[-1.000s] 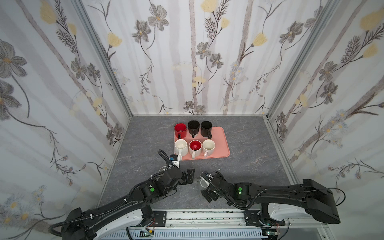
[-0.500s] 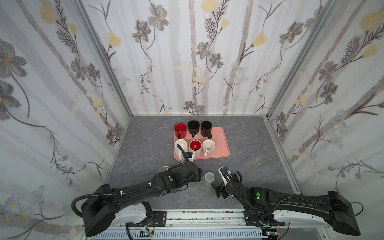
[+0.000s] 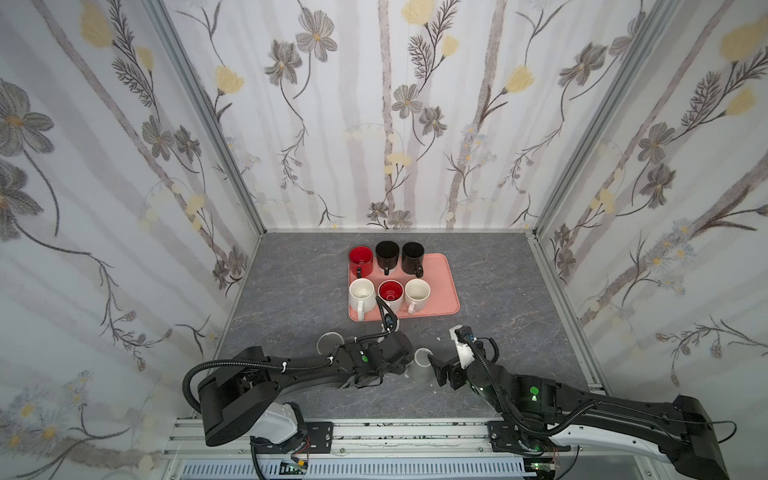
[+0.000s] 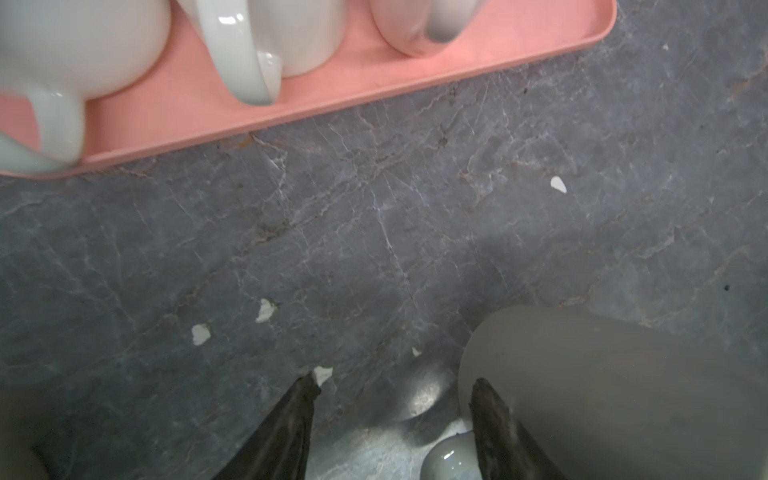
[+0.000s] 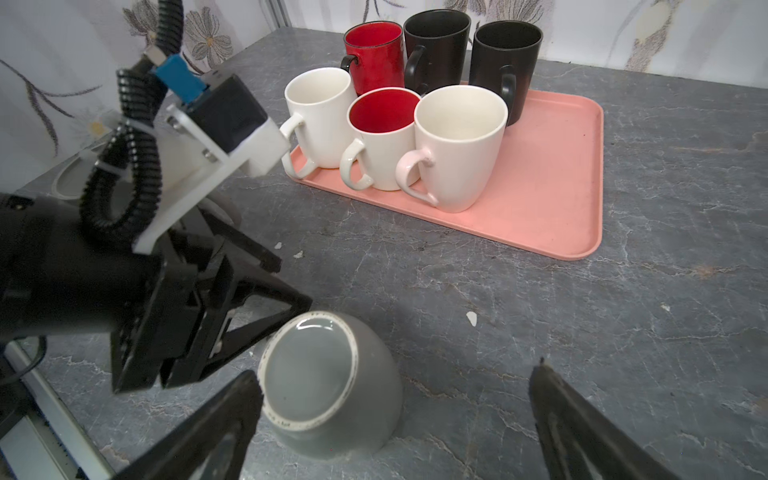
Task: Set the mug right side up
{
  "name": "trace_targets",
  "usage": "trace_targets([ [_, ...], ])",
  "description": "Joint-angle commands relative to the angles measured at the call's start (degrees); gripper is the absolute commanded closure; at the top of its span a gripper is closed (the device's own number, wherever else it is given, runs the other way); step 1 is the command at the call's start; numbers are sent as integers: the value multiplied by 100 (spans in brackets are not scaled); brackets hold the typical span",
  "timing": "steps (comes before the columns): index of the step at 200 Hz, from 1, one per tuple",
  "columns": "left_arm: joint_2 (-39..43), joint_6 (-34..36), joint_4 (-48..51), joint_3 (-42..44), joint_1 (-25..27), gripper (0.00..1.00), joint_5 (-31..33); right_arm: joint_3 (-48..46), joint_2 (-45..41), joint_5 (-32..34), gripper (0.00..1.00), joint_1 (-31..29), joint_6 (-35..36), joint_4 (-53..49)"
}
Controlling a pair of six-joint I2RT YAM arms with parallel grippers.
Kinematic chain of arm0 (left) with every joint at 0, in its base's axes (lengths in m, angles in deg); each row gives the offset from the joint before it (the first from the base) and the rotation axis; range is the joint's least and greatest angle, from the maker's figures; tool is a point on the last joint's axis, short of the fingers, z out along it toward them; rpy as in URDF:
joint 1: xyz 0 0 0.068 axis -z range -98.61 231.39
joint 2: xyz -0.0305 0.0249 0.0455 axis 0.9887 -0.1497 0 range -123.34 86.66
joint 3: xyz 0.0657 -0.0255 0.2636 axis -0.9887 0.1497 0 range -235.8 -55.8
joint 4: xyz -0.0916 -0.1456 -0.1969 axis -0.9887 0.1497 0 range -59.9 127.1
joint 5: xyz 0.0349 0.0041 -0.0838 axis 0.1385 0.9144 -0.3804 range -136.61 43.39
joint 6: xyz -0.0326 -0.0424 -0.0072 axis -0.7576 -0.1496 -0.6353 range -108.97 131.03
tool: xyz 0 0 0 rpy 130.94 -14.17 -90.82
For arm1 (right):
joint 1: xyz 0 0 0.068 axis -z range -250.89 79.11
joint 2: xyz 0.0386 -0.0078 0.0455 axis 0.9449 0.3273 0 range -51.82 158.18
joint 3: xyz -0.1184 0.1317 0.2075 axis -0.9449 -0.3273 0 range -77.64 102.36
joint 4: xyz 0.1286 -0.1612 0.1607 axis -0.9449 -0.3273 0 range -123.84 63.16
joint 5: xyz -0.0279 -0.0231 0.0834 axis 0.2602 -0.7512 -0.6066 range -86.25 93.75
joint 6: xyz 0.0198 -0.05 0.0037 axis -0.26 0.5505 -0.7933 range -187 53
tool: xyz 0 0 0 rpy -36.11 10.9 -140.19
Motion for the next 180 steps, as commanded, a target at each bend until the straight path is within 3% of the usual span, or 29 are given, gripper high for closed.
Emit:
trace_targets([
  [1,148,-256,224,135,63,40,118,39,-16,247,0,75,52,174],
  [22,559,-299,370,314,62,32,302,22,-46,256,0,149,0,169],
  [49,1390,-12,114,651,208,25,72,-33,-168,236,1,235,-11,176],
  [77,1680,545,-189,730,578,39,63,-181,-337,89,0,396,-21,266],
  [128,1517,1294,-1727,1154,736,40,-237,-234,-419,-218,0,624,-28,331],
  [180,1102,1718,-2284,1220,747,49,-404,-229,-403,-284,0,695,-24,327],
])
